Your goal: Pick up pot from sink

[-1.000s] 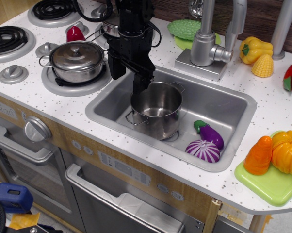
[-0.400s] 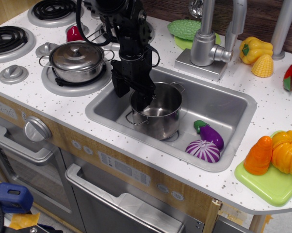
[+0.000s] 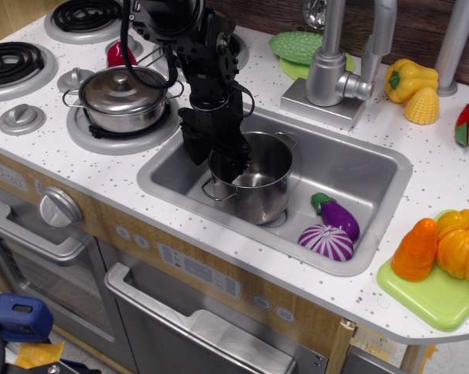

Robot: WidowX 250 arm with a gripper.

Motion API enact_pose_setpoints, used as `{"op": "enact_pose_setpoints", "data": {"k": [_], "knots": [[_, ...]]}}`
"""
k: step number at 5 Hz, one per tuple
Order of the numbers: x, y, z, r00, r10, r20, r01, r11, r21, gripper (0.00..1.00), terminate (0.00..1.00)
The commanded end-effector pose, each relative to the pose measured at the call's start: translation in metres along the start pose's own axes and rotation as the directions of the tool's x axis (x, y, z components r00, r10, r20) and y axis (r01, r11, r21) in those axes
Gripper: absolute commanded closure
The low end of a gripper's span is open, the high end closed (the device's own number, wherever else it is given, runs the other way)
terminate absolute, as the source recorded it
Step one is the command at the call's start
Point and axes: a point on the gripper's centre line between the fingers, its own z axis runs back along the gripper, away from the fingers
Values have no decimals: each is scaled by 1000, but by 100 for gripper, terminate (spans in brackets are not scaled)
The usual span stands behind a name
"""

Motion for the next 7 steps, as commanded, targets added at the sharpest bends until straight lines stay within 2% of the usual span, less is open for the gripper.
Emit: {"op": "enact_pose_setpoints", "data": {"k": [1, 3, 4, 5, 6, 7], "knots": [[2, 3, 16, 1000, 16, 5, -16, 999, 45, 100, 0], [2, 5, 49, 999, 2, -46, 3, 996, 94, 100, 0], [10, 12, 74, 996, -1, -85, 9, 996, 92, 100, 0], [17, 15, 90, 997, 4, -83, 3, 995, 95, 100, 0], [32, 13, 100, 997, 19, -80, -8, 990, 138, 100, 0], [40, 13, 106, 997, -30, -66, 42, 982, 186, 100, 100]]}}
